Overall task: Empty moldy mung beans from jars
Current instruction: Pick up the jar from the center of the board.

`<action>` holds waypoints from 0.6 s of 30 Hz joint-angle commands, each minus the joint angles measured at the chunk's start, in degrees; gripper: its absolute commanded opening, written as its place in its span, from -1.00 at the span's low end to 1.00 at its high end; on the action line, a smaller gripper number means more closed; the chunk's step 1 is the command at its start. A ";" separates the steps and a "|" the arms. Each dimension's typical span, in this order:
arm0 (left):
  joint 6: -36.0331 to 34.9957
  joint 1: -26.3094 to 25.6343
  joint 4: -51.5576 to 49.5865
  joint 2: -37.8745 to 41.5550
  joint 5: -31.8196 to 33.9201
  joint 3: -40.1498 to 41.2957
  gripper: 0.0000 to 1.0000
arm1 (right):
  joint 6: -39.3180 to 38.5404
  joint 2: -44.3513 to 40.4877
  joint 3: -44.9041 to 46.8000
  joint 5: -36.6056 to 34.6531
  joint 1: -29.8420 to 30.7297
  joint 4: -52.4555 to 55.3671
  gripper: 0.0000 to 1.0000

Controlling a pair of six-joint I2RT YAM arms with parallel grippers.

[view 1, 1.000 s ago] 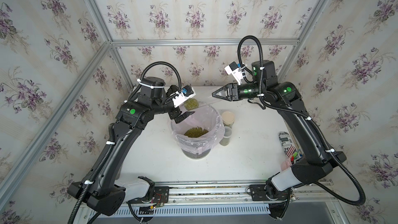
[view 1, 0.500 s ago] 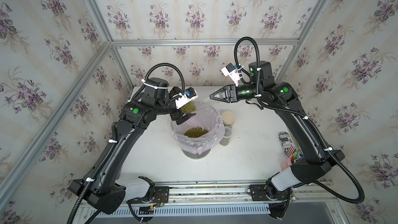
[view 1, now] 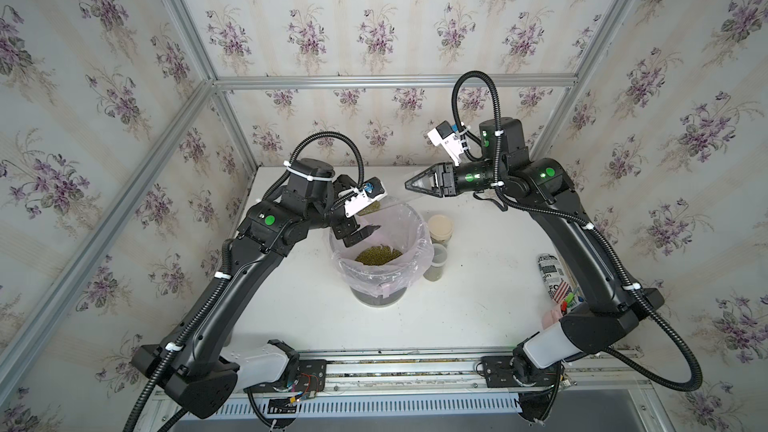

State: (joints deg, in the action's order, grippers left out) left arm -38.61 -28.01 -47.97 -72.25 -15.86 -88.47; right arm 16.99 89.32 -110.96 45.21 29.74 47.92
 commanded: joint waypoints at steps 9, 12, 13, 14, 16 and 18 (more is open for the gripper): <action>-2.64 -0.20 1.36 1.22 0.37 1.54 0.99 | -0.74 -1.68 2.71 0.04 0.39 -0.45 -0.25; -2.79 -0.21 1.30 0.18 1.08 0.65 0.99 | -0.61 -2.29 3.72 0.56 0.67 -0.76 -0.25; -2.93 -0.22 1.23 -0.07 1.04 0.36 0.99 | -0.43 -2.48 4.04 0.80 0.66 -1.03 -0.25; -3.09 -0.27 1.23 -0.17 0.86 0.23 0.99 | -0.38 -2.57 4.08 1.00 0.62 -0.99 -0.25; -3.62 -0.28 1.33 -0.18 -0.08 0.18 0.99 | -0.39 -2.79 4.21 1.27 0.60 -1.07 -0.25; -3.70 -0.24 1.32 -0.42 -0.27 -0.04 0.99 | -0.25 -2.97 4.25 1.46 0.67 -1.12 -0.25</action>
State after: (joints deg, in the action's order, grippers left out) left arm -40.99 -28.27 -47.13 -72.53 -15.05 -87.96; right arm 16.53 86.96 -106.67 44.93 30.37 48.14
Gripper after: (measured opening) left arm 0.996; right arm 0.522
